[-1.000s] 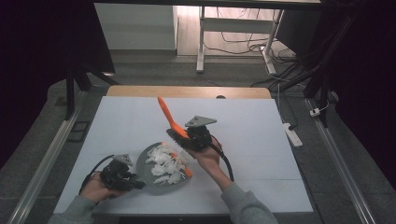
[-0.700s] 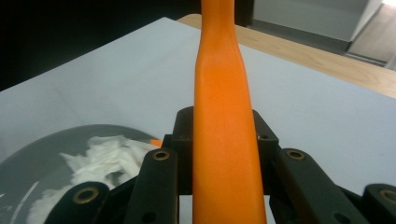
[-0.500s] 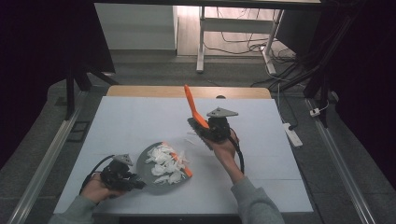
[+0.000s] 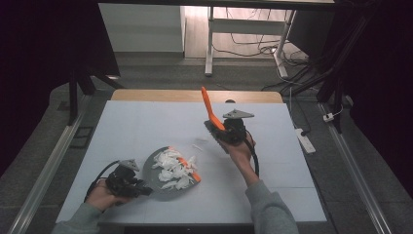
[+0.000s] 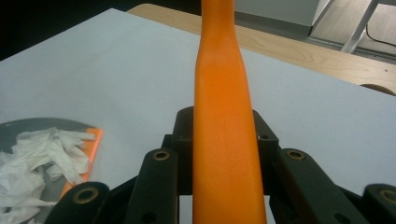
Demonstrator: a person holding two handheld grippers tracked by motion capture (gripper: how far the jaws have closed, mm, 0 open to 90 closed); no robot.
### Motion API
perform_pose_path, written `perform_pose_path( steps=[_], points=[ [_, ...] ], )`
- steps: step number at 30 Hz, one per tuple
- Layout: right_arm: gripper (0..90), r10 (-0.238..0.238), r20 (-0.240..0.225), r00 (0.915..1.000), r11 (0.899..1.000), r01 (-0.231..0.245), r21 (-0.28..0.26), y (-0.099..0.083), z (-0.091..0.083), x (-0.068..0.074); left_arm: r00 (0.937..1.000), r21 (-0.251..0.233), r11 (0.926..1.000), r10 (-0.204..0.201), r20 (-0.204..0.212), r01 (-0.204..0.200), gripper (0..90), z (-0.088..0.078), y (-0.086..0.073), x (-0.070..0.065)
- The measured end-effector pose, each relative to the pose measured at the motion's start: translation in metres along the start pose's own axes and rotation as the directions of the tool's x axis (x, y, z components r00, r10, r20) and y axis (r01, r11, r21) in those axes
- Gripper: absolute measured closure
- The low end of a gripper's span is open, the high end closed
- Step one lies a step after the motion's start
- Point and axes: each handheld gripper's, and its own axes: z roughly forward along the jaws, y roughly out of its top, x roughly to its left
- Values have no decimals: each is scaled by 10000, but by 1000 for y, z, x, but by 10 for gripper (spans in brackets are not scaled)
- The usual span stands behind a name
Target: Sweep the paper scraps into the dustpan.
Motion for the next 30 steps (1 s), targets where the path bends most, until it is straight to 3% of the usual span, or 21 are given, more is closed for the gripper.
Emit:
perform_pose_path(
  steps=[4,7,13,23,30],
  points=[
    [705,-15,65,10000,9995,13,313,0,16,-8,10000,12,10000,-58,-24,58,613,3,2,3],
    [705,-295,219,9993,9970,279,719,2,29,-12,10000,21,10000,-81,4,81,613,5,3,6],
    [705,-582,191,9981,9923,557,1106,6,47,-11,10000,-1,10000,8,56,-8,613,4,3,7],
    [705,-960,104,9953,9810,929,1705,7,67,-5,10000,-97,9999,46,-43,-46,613,2,3,2],
    [705,-862,-57,9963,9753,856,2038,1,70,-7,10000,-74,10000,56,-61,-56,613,3,4,2]
  ],
)
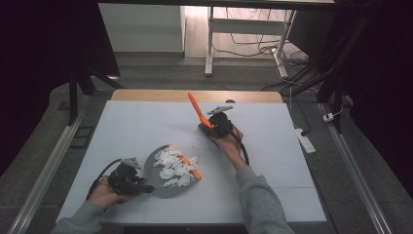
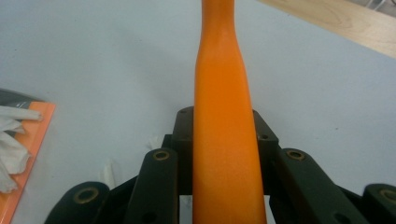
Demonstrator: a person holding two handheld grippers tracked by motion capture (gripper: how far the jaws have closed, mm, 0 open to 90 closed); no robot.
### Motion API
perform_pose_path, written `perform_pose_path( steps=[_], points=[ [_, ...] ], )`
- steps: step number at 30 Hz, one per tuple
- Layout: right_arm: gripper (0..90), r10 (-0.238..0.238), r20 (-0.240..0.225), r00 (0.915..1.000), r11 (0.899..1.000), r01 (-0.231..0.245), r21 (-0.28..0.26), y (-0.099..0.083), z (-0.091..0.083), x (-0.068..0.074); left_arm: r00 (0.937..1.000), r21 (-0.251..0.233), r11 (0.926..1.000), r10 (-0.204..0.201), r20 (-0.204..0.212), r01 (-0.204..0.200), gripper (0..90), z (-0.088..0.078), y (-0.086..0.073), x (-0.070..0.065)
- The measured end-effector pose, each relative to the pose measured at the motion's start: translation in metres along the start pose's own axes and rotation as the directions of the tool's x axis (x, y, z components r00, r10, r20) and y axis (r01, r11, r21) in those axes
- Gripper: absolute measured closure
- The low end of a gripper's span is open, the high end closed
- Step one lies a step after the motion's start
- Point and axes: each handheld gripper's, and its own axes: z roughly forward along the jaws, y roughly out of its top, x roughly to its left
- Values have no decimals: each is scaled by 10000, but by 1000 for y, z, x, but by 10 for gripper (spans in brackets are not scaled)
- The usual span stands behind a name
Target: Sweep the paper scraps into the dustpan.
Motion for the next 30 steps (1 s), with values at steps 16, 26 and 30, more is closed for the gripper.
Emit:
perform_pose_path(
  steps=[16,26,30],
  points=[
    [705,-539,-1438,9881,9982,572,189,-14,-14,47,10000,34,10000,-8,-18,8,613,1,1,-1],
    [705,-779,-1868,9793,9909,554,-1223,-8,-54,68,10000,43,10000,-12,-63,13,613,2,2,-3],
    [705,-256,-1129,9933,9914,108,-1303,-6,-59,47,10000,68,10000,-8,-64,9,613,3,2,-3]
  ],
)
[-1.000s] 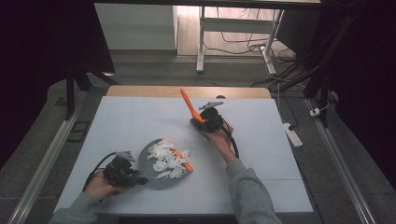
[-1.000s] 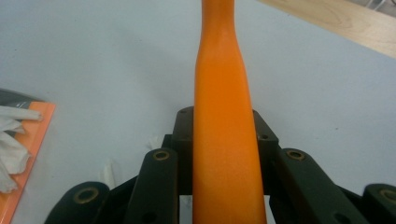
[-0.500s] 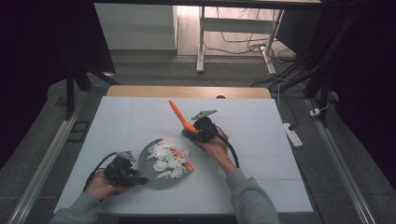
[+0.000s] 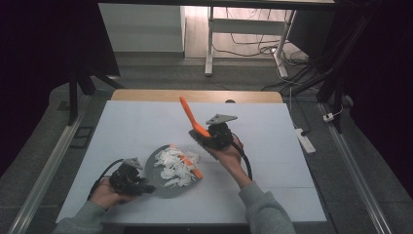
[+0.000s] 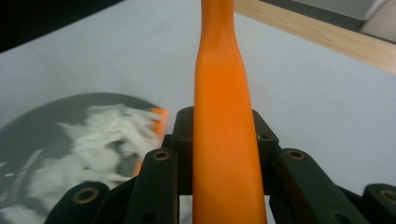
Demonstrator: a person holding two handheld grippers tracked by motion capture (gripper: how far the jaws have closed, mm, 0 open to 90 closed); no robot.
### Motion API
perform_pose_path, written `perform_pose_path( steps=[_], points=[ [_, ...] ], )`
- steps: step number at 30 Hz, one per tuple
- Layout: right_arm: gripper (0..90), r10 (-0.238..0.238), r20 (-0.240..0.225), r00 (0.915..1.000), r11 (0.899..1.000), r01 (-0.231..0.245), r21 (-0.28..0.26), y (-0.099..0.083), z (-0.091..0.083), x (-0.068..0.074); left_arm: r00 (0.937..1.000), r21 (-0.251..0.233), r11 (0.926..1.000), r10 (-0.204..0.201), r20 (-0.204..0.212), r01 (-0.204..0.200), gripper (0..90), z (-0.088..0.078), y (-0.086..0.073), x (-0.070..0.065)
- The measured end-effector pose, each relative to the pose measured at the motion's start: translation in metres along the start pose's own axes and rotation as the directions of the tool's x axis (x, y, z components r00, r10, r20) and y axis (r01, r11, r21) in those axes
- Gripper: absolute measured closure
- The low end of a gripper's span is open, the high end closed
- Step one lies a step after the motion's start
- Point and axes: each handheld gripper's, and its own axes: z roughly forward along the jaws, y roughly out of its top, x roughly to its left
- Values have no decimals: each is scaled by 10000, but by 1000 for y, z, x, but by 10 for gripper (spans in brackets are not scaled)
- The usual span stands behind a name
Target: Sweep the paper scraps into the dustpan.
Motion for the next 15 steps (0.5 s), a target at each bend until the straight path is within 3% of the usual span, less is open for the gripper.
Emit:
perform_pose_path(
  steps=[3,7,11,15],
  points=[
    [705,187,444,9988,9995,-198,259,-4,6,-13,10000,32,10000,21,-8,-21,612,0,0,0],
    [705,359,668,9971,9959,-412,803,-11,22,-23,10000,2,10000,1,12,-1,613,0,0,0],
    [705,404,639,9971,9924,-475,1138,-17,35,-23,10000,-7,10000,6,19,-6,613,0,0,0],
    [704,203,456,9988,9911,-261,1308,-18,40,-14,10000,-15,10000,8,17,-8,613,0,0,0]
  ],
)
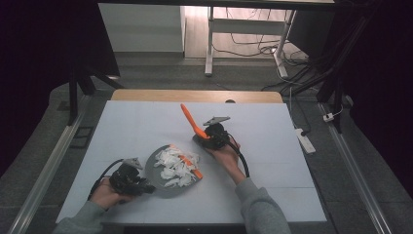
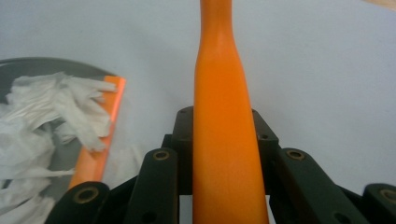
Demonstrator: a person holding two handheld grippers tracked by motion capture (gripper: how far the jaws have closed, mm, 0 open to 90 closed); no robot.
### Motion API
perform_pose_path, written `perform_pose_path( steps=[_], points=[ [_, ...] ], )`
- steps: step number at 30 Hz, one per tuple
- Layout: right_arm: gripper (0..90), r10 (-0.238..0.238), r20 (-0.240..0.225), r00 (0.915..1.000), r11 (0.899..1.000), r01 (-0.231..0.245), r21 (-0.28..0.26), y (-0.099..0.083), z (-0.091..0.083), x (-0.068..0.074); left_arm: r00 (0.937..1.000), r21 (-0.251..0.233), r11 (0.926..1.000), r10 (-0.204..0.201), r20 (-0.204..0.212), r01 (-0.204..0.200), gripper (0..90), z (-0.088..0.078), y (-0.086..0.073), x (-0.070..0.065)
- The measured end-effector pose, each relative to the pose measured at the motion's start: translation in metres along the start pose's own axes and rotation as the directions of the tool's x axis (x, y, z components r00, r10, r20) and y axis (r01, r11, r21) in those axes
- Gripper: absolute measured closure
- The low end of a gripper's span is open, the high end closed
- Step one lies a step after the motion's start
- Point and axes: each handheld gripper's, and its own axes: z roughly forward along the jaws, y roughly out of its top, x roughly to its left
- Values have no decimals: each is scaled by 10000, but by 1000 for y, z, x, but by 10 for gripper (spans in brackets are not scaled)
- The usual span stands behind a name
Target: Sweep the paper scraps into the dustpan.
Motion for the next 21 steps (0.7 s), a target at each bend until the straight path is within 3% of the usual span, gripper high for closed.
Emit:
perform_pose_path(
  steps=[9,16,21],
  points=[
    [704,-614,-150,9980,9980,616,136,-3,-2,24,10000,-15,10000,-8,-53,8,612,0,0,-1],
    [705,-583,-705,9958,9982,593,123,-7,-4,42,10000,-13,10000,-12,-78,12,613,0,1,-2],
    [704,-888,-1016,9909,9959,900,74,-7,-5,63,10000,-8,10000,-14,-89,14,613,1,1,-2]
  ],
)
